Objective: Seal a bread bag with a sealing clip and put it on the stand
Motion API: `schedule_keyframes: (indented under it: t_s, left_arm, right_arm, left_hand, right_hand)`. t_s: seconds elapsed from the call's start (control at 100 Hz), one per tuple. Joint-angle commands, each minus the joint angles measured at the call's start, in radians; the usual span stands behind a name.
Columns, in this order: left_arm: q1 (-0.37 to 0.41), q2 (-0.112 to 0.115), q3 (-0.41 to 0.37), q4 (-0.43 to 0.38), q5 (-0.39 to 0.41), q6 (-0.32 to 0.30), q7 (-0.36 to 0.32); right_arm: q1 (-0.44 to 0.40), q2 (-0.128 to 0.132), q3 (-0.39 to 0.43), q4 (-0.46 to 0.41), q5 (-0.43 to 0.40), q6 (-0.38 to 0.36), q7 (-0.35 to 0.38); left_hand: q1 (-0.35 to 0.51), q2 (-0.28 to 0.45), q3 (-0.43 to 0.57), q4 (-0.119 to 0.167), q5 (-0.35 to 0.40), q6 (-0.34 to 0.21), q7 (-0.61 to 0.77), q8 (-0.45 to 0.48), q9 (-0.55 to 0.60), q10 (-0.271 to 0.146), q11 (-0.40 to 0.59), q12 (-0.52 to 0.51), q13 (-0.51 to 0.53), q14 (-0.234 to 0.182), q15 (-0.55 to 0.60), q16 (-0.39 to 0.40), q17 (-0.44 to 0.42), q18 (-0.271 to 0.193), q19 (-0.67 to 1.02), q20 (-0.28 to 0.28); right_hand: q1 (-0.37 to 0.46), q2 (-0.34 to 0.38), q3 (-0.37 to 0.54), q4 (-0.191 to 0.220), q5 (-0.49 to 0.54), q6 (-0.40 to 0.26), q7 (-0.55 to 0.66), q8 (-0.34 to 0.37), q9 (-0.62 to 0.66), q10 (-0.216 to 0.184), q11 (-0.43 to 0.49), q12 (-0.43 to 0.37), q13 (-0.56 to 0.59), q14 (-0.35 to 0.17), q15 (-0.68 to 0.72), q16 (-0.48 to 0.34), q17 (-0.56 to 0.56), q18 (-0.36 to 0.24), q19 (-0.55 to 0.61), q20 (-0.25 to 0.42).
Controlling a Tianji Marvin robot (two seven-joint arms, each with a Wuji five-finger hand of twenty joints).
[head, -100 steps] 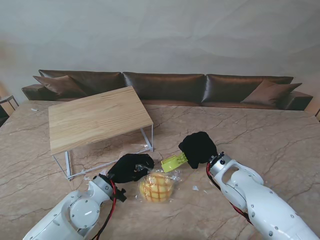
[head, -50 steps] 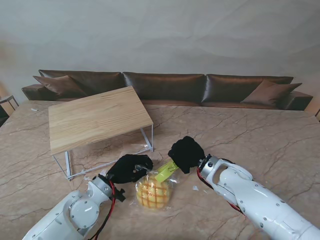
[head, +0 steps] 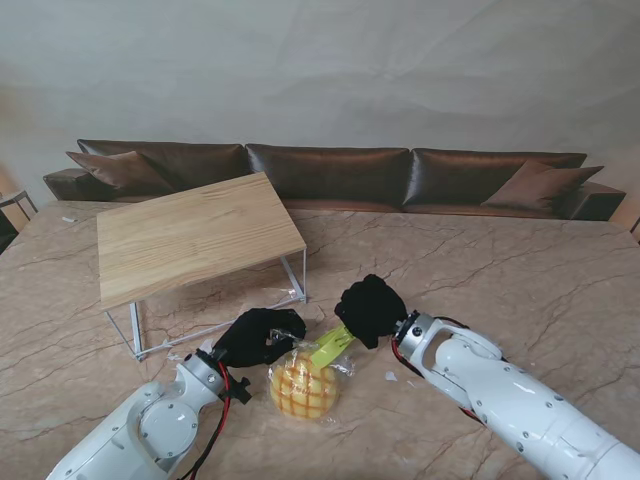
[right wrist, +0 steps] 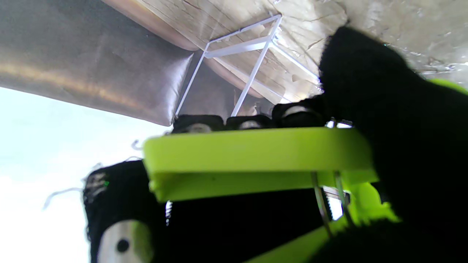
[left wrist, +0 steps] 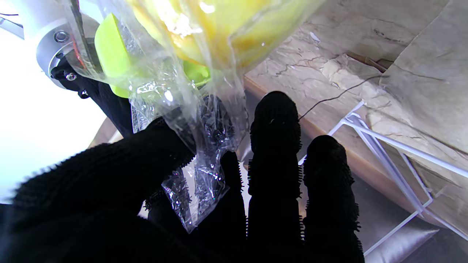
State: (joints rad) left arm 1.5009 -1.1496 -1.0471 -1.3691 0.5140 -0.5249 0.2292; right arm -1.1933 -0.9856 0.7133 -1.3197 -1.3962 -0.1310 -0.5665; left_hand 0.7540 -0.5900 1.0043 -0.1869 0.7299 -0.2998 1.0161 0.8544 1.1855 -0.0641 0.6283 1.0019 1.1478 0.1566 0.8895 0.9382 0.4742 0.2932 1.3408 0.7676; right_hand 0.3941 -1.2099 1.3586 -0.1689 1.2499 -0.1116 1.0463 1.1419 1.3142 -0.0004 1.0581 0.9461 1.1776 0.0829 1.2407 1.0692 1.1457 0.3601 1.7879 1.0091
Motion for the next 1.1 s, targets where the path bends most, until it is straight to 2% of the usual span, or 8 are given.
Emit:
schedule_keyframes:
  t_s: [0.0,0.36,0.56,0.63,0.69,0.96,1.01,1.09]
  left_arm:
    - [0.004,-0.007,0.003,-0.003,-0.003,0.001,0.004]
    - [0.003,-0.014,0.014,0.002,-0.003,-0.003,0.026]
    - [0.008,-0.014,0.011,-0.003,0.000,0.004,0.029]
    - [0.009,-0.014,0.011,-0.003,0.000,0.007,0.031]
    - [0.010,-0.014,0.010,-0.004,0.000,0.010,0.032]
    - [0.014,-0.013,0.005,-0.007,0.003,0.016,0.033]
    - [0.015,-0.013,0.003,-0.008,0.003,0.018,0.033]
    - [0.016,-0.013,0.001,-0.009,0.004,0.020,0.033]
  right_arm:
    - [0.006,-0.006,-0.008,0.000,-0.001,0.003,-0.001]
    - [-0.005,-0.029,-0.043,-0.003,0.050,0.087,0.039]
    - [-0.012,-0.021,-0.044,-0.027,0.020,0.093,0.051]
    - [-0.022,-0.020,-0.037,-0.038,0.014,0.094,0.054]
    - [-0.027,-0.018,-0.032,-0.046,0.006,0.095,0.052]
    - [-0.070,-0.019,0.017,-0.075,0.005,0.075,0.059]
    - [-0.080,-0.018,0.027,-0.081,0.005,0.071,0.064]
    - [-0.099,-0.017,0.049,-0.096,0.001,0.063,0.077]
  left_hand:
    - [0.046,0.089,-0.006,0.045,0.028,-0.031,0.085,0.061,0.026,-0.117,0.095,0.022,-0.002,0.000,0.024,0.020,-0.007,0.010,0.035,0.021]
    - [0.047,0.090,-0.006,0.044,0.029,-0.027,0.083,0.068,0.026,-0.115,0.099,0.021,-0.003,0.004,0.026,0.022,-0.007,0.012,0.036,0.026]
    - [0.046,0.087,-0.005,0.044,0.029,-0.028,0.084,0.070,0.027,-0.114,0.100,0.019,0.000,0.003,0.028,0.022,-0.003,0.012,0.038,0.027]
    - [0.045,0.087,-0.005,0.043,0.027,-0.029,0.083,0.070,0.026,-0.118,0.099,0.019,0.001,0.003,0.029,0.021,-0.002,0.011,0.039,0.028]
    - [0.045,0.087,-0.004,0.043,0.027,-0.030,0.083,0.069,0.027,-0.118,0.100,0.019,0.001,0.002,0.029,0.021,-0.002,0.011,0.039,0.027]
    - [0.045,0.088,-0.006,0.041,0.024,-0.031,0.083,0.068,0.024,-0.117,0.098,0.017,-0.001,0.001,0.028,0.020,-0.004,0.011,0.039,0.027]
    - [0.046,0.088,-0.007,0.041,0.025,-0.030,0.083,0.068,0.024,-0.115,0.099,0.017,-0.001,0.002,0.028,0.020,-0.004,0.010,0.038,0.027]
    - [0.046,0.089,-0.007,0.041,0.025,-0.029,0.083,0.066,0.024,-0.115,0.098,0.016,-0.001,0.004,0.028,0.020,-0.005,0.011,0.038,0.027]
  right_hand:
    - [0.154,0.041,0.047,0.005,0.088,-0.265,0.494,0.072,0.132,0.010,0.478,0.090,0.131,-0.074,0.605,0.129,0.031,0.003,0.273,0.008]
    - [0.083,0.042,0.028,-0.015,0.078,-0.315,0.444,0.100,0.131,-0.029,0.427,0.089,0.133,-0.094,0.596,0.103,0.032,-0.021,0.251,-0.002]
    - [-0.044,0.006,0.029,-0.057,-0.024,-0.318,0.256,0.089,0.094,-0.051,0.189,0.066,0.134,-0.098,0.438,0.035,0.024,-0.055,0.158,-0.043]
    - [-0.079,-0.020,0.017,-0.216,-0.168,-0.316,0.157,-0.054,-0.019,-0.062,0.086,0.049,0.135,-0.106,0.335,0.004,0.018,-0.074,0.097,-0.058]
    - [-0.105,-0.019,0.012,-0.248,-0.260,-0.323,0.116,-0.113,-0.094,-0.075,0.049,0.020,0.134,-0.106,0.255,-0.019,0.008,-0.095,0.060,-0.067]
    - [-0.167,0.047,-0.009,-0.238,-0.364,-0.306,0.096,-0.242,-0.183,-0.077,0.034,-0.046,0.130,-0.071,0.121,-0.041,-0.053,-0.125,0.022,-0.047]
    - [-0.197,0.062,-0.010,-0.203,-0.388,-0.294,0.087,-0.270,-0.204,-0.081,0.023,-0.061,0.130,-0.065,0.068,-0.053,-0.064,-0.136,0.018,-0.044]
    - [-0.250,0.093,-0.012,-0.072,-0.467,-0.241,-0.034,-0.332,-0.301,-0.086,-0.044,-0.108,0.047,-0.043,-0.086,-0.081,-0.148,-0.153,-0.036,-0.035]
